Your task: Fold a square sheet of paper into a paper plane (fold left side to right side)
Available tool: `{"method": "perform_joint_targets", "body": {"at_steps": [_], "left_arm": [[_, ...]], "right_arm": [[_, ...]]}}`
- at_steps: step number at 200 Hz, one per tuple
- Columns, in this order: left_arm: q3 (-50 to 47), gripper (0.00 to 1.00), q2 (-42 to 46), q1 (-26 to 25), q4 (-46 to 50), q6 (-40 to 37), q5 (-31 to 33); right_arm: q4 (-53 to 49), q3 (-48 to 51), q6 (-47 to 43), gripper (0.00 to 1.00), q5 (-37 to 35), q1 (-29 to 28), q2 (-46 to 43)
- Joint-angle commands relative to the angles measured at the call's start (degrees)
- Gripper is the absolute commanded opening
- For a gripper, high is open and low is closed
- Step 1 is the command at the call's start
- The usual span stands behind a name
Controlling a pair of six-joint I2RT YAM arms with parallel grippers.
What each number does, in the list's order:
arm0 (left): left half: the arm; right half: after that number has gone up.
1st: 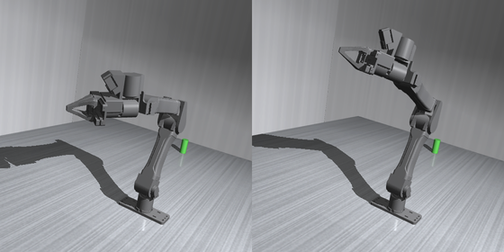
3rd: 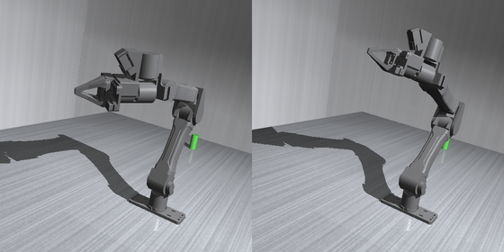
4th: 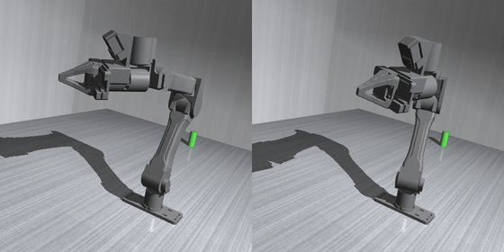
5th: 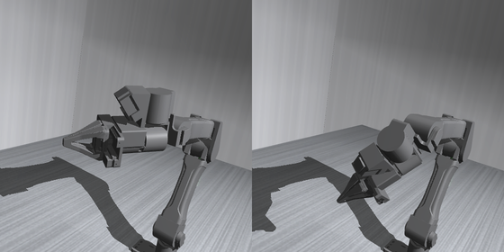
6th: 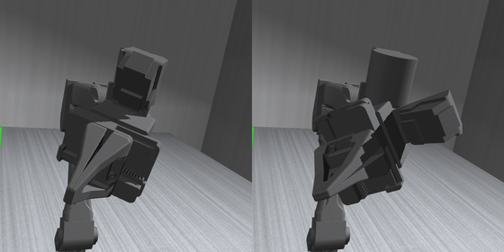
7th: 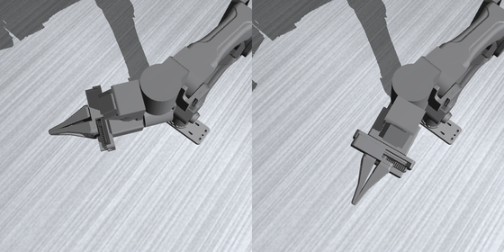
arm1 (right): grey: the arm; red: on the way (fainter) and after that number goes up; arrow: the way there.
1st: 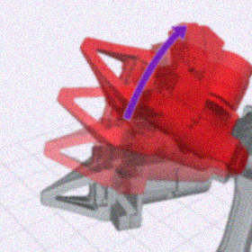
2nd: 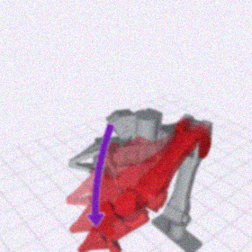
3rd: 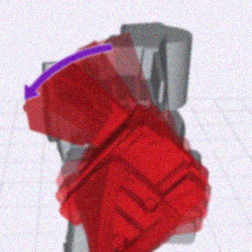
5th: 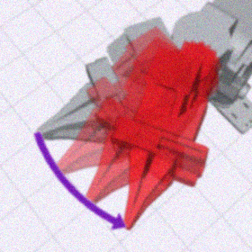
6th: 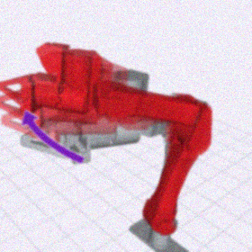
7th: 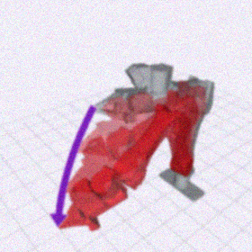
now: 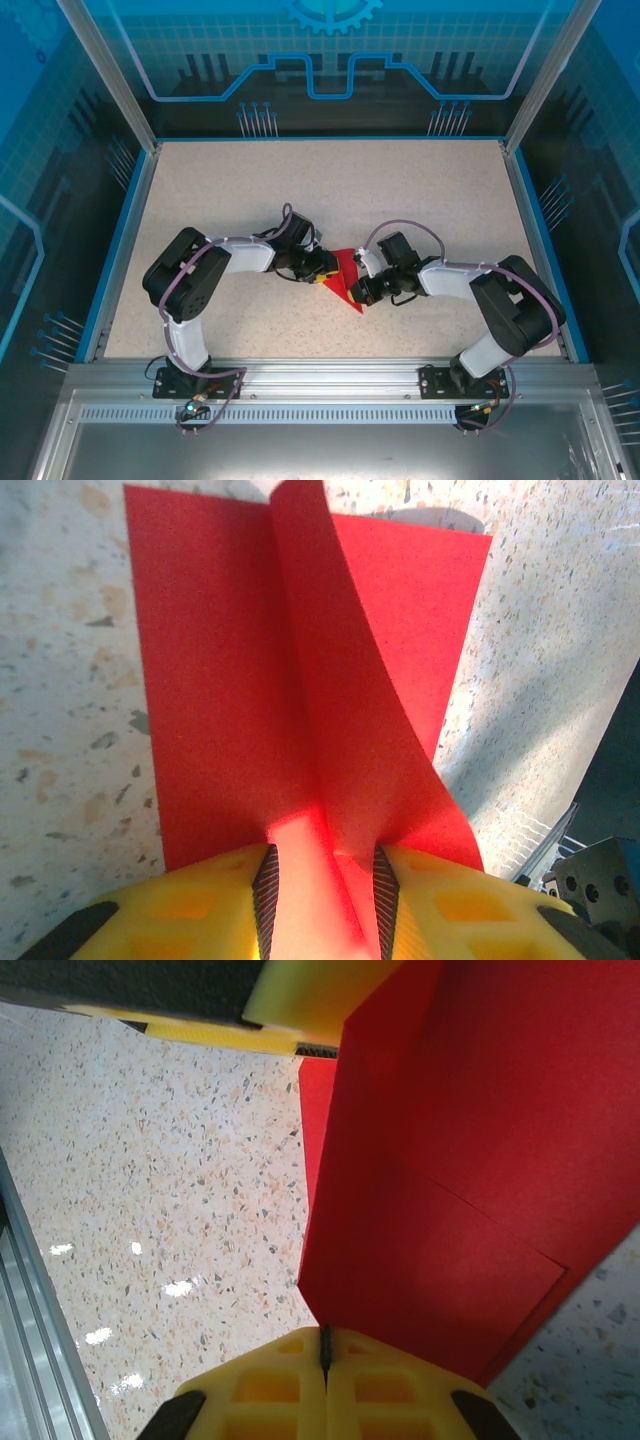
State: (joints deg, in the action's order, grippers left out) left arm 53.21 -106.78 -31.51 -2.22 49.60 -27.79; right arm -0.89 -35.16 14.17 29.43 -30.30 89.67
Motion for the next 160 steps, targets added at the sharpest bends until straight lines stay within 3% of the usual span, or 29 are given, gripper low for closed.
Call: {"method": "perform_joint_targets", "body": {"at_steps": [1,61,123,147,160], "left_arm": [[0.93,0.34,-2.12,-0.4,0.98,-0.38,0.54],[1.02,0.34,-1.8,-0.39,1.67,-0.74,0.78],[1.11,0.34,-1.46,-0.36,1.92,-0.91,0.89],[1.19,0.34,-1.41,-0.39,1.97,-1.0,0.83],[1.19,0.34,-1.44,-0.37,2.0,-0.98,0.89]], "right_arm": [[0.35,0.49,0.5,0.07,2.38,0.77,0.24],[-1.69,-0.99,0.17,0.18,2.07,0.86,-0.99],[-11.12,-2.65,-2.48,0.41,-14.75,-2.41,-7.67],[-10.14,-3.29,-1.33,0.45,-13.24,-2.74,-7.5],[-8.08,-3.87,-0.01,0.46,-8.76,-1.93,-6.94]]}}
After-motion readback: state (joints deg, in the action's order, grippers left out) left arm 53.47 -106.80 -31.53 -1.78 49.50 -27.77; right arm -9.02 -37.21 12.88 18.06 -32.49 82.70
